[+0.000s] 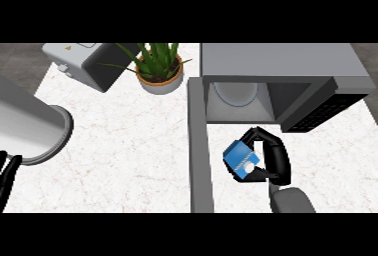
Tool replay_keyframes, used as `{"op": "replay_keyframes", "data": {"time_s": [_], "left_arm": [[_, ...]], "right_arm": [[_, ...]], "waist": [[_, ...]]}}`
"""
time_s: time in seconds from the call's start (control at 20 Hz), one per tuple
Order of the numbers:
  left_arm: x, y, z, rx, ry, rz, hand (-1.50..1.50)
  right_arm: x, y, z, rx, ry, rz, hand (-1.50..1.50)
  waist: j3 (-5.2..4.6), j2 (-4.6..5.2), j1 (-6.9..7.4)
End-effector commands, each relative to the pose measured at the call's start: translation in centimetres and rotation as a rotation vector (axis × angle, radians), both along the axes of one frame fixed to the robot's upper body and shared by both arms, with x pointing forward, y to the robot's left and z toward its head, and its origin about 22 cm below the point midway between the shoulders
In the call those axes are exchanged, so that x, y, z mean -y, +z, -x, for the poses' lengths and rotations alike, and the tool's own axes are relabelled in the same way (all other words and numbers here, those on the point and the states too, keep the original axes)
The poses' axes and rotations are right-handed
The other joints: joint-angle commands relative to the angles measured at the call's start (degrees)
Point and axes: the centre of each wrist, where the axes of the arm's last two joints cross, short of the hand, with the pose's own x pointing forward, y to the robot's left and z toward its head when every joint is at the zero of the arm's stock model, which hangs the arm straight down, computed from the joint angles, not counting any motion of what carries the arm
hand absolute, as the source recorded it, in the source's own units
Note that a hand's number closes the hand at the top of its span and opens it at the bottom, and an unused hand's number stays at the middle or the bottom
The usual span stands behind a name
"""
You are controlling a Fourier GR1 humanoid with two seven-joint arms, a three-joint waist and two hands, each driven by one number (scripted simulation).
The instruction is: Pick up the milk, place it into the microwave and close the microwave
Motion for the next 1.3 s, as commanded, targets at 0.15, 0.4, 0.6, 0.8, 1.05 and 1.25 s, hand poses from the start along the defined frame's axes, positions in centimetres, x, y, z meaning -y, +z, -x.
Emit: {"op": "replay_keyframes", "data": {"time_s": [0.15,0.4,0.6,0.8,1.05,1.25], "left_arm": [[-0.8,-0.4,0.1,0.005,0.005,-0.005,-1.5],[-0.6,-1.1,-2.0,0.002,-0.015,-0.005,-1.5],[-1.6,-0.8,-0.7,-0.002,-0.004,0.0,-1.5],[-1.4,-1.7,-1.6,0.017,-0.03,-0.004,-1.5],[-1.4,-1.9,-1.7,-0.002,-0.052,-0.002,-1.5],[-0.9,-1.1,-1.2,-0.008,-0.063,-0.029,-1.5]], "right_arm": [[-1.1,3.0,-6.7,-0.073,-0.137,0.125,1.5],[-0.8,5.7,-11.3,-0.093,-0.195,0.175,1.5],[1.4,5.5,-13.2,-0.1,-0.216,0.232,1.5],[1.7,5.9,-14.5,-0.107,-0.308,0.314,1.5],[3.3,8.0,-16.1,-0.085,-0.498,0.347,1.5],[3.0,8.7,-16.6,0.05,-0.596,0.476,1.5]], "waist": [[0.03,0.18,0.6],[0.05,0.42,0.41],[0.07,0.54,1.34],[0.11,1.22,2.63],[0.12,1.66,3.6],[0.18,1.85,4.71]]}}
